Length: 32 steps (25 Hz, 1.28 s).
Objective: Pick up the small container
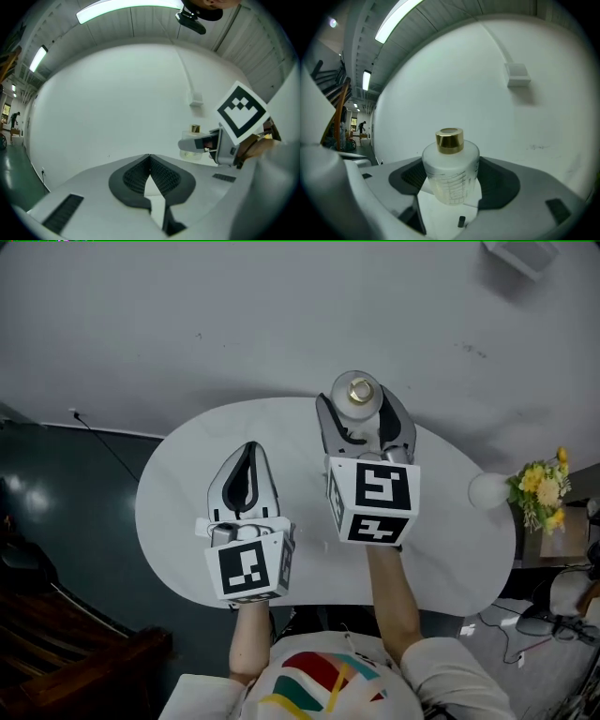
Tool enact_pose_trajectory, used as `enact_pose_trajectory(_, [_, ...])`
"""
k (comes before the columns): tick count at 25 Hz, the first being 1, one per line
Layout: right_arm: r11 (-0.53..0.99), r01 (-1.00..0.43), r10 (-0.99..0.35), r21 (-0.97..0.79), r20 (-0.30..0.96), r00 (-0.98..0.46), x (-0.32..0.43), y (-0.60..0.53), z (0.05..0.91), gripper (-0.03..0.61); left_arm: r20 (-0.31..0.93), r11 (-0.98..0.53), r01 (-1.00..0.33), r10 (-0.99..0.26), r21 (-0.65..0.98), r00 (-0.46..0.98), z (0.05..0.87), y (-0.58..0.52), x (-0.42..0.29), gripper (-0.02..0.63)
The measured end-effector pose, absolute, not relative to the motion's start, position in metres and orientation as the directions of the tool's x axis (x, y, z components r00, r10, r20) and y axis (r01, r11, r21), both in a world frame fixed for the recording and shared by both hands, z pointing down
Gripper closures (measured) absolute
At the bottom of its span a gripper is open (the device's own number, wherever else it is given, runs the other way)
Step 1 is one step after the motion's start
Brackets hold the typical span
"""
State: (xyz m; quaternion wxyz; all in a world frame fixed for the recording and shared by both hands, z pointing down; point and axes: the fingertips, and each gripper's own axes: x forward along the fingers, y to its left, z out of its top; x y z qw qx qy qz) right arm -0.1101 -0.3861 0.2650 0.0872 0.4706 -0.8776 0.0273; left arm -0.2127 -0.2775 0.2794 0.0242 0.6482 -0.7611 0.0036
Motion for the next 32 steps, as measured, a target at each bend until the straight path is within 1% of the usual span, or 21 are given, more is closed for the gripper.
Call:
enact_pose_trajectory(4, [0.554, -0.832, -0.825, 0.030, 0.154, -0.544, -0.080, -0.355, 0.240, 0.247, 0.023, 0.154, -0.986, -0.988, 0.065, -0.152, 0.257, -0.262, -0.205, 0.595])
enact_pose_trajectory(6, [0.561, -0.827, -0.821, 0.031, 0.147, -0.551, -0.067, -0.341, 0.233, 0.247, 0.019, 0.153, -0.988, -0.988, 0.030, -0.153, 0.249, -0.252, -0.198, 0.595])
enact_pose_trajectory(10, [0.553, -0.832, -0.829, 0.032, 0.120, -0.546, -0.043, -0.311, 0.218, 0.247, -0.011, 0.156, -0.982, -0.988, -0.108, -0.156, 0.229, -0.232, -0.179, 0.595])
enact_pose_trajectory(17, [0.537, -0.843, -0.843, 0.028, 0.046, -0.536, -0.004, -0.261, 0.207, 0.247, -0.082, 0.105, -0.988, -0.992, -0.111, -0.097, 0.206, -0.208, -0.141, 0.596])
enact_pose_trajectory(22, [0.526, -0.850, -0.849, 0.014, 0.060, -0.525, 0.019, -0.236, 0.222, 0.247, -0.094, 0.086, -0.985, -0.993, -0.152, -0.072, 0.207, -0.192, -0.120, 0.595])
enact_pose_trajectory(30, [0.507, -0.862, -0.857, 0.010, 0.112, -0.503, 0.042, -0.219, 0.251, 0.247, -0.097, 0.045, -0.988, -0.995, -0.148, -0.031, 0.210, -0.192, -0.098, 0.595])
enact_pose_trajectory(32, [0.506, -0.862, -0.857, 0.013, 0.117, -0.501, 0.042, -0.219, 0.255, 0.247, -0.101, 0.042, -0.985, -0.995, -0.169, -0.025, 0.210, -0.192, -0.095, 0.596])
